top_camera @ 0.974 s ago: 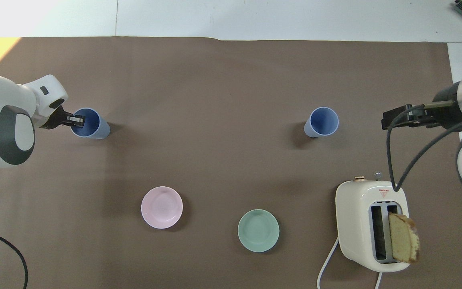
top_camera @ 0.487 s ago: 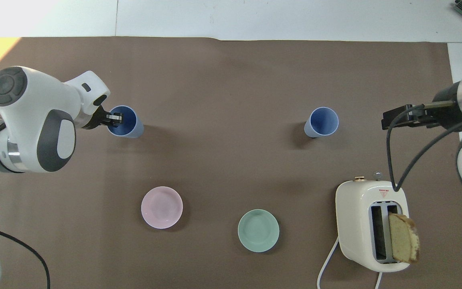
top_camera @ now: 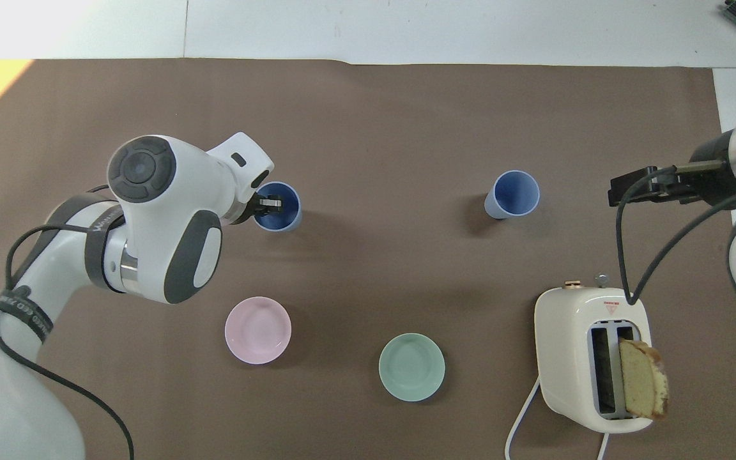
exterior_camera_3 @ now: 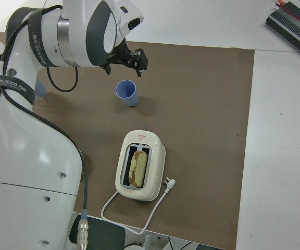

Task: Stack blue cups with both arms
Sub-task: 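Slide the blue cup with the left gripper toward the table center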

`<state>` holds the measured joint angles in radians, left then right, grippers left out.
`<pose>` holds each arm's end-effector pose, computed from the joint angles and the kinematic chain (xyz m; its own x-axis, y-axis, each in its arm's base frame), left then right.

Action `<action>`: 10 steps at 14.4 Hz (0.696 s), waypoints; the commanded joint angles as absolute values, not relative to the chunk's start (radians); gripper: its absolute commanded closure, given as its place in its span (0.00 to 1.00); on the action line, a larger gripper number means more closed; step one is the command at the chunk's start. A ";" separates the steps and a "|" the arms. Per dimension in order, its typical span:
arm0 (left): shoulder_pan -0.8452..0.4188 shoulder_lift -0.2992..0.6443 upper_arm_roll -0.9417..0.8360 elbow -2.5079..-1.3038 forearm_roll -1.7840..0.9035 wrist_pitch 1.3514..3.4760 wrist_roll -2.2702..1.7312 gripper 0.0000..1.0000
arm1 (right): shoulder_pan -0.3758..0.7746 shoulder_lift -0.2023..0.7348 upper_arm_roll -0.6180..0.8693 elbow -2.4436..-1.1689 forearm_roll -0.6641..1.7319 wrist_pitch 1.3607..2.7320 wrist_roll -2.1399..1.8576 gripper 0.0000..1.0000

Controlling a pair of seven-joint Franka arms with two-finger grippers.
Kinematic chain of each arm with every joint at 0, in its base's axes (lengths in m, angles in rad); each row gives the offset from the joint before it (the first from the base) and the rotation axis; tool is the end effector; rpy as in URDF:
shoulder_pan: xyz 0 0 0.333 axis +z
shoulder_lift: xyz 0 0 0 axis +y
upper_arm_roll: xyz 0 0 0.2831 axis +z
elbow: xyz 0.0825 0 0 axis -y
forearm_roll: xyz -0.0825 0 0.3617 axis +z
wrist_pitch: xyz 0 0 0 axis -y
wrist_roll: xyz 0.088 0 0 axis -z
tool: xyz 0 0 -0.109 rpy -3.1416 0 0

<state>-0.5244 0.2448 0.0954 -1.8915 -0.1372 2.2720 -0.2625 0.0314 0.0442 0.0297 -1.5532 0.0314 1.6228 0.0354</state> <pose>0.5433 -0.2553 0.3682 0.9911 -0.0824 0.1046 -0.0952 -0.9877 0.1241 0.5482 0.0365 0.5784 0.9994 0.0240 0.0242 0.0248 -0.9991 -0.0336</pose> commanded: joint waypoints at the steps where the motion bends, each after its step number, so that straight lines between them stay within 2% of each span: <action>1: -0.593 0.242 0.112 -1.922 -0.120 2.310 -0.340 1.00 | 0.017 0.025 0.035 -1.572 0.025 1.624 0.049 0.00; 4: -0.618 0.241 0.110 -1.934 -0.121 2.309 -0.353 1.00 | 0.015 0.025 0.037 -1.578 0.025 1.658 0.051 0.00; 5: -0.618 0.241 0.110 -1.934 -0.129 2.301 -0.348 0.70 | 0.018 0.022 0.037 -1.594 0.025 1.686 0.051 0.00; 6: -0.618 0.242 0.109 -1.927 -0.129 2.290 -0.339 0.34 | 0.017 0.018 0.037 -1.611 0.025 1.707 0.046 0.00; 7: -0.615 0.244 0.109 -1.919 -0.130 2.281 -0.337 0.16 | 0.015 0.018 0.037 -1.618 0.025 1.718 0.045 0.00; 8: -0.615 0.244 0.110 -1.919 -0.130 2.278 -0.337 0.00 | 0.015 0.018 0.037 -1.630 0.025 1.729 0.048 0.00; 10: -0.600 0.232 0.113 -1.914 -0.130 2.275 -0.339 0.00 | 0.015 0.020 0.037 -1.644 0.025 1.759 0.049 0.00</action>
<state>-0.6061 0.2517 0.1040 -1.9127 -0.1371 2.2867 -0.3380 0.0240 0.0439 0.0291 -1.6002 0.0314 1.7184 0.0354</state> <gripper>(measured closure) 0.458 0.000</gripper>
